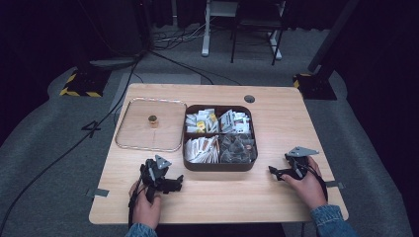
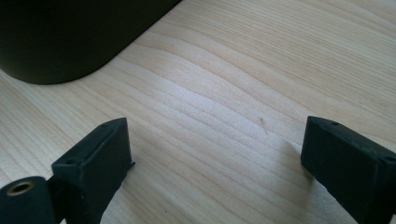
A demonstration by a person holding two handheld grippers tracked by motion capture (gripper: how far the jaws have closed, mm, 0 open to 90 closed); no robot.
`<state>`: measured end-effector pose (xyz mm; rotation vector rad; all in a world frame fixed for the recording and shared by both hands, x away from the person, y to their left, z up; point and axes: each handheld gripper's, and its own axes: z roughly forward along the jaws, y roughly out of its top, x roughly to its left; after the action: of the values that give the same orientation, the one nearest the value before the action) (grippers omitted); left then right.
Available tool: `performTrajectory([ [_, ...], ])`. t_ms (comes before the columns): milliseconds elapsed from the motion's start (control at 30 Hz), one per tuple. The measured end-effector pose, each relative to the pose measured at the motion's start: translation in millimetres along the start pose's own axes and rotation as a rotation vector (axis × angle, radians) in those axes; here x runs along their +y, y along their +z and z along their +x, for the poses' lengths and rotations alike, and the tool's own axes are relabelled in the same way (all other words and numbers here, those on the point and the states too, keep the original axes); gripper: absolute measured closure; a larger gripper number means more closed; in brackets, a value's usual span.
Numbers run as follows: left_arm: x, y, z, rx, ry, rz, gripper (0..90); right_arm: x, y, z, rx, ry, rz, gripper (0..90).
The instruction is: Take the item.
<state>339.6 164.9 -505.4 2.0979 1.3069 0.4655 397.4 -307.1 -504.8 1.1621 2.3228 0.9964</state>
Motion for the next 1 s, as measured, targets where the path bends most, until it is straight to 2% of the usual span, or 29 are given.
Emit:
performTrajectory([
  [167,-0.2,-0.1,-0.2,0.000,-0.003,-0.001,0.2,0.0,-0.2,-0.1,-0.001,0.002,-0.001,9.2],
  [333,0.2,0.1,0.9,-0.005,0.007,0.001,0.0,-0.6,-1.9,-0.4,-0.002,0.002,-0.015,17.7],
  [533,0.4,0.3,1.2,-0.005,0.008,0.001,0.0,-2.9,-5.7,-2.0,0.001,0.021,-0.040,32.6],
  [667,0.7,0.5,1.1,-0.004,0.005,0.001,0.0,-2.9,-10.6,-3.9,0.038,0.068,-0.035,41.8],
  [800,0.7,0.5,1.1,-0.003,0.005,0.001,0.0,0.6,-15.2,-2.4,0.049,0.088,-0.046,43.2],
  [900,0.7,0.5,1.2,-0.002,0.006,0.001,0.0,6.6,-20.3,-0.8,0.088,0.123,-0.064,45.3],
  [1000,0.8,0.5,1.3,0.000,0.008,0.000,0.0,13.1,-26.6,1.9,0.110,0.135,-0.065,48.1],
])
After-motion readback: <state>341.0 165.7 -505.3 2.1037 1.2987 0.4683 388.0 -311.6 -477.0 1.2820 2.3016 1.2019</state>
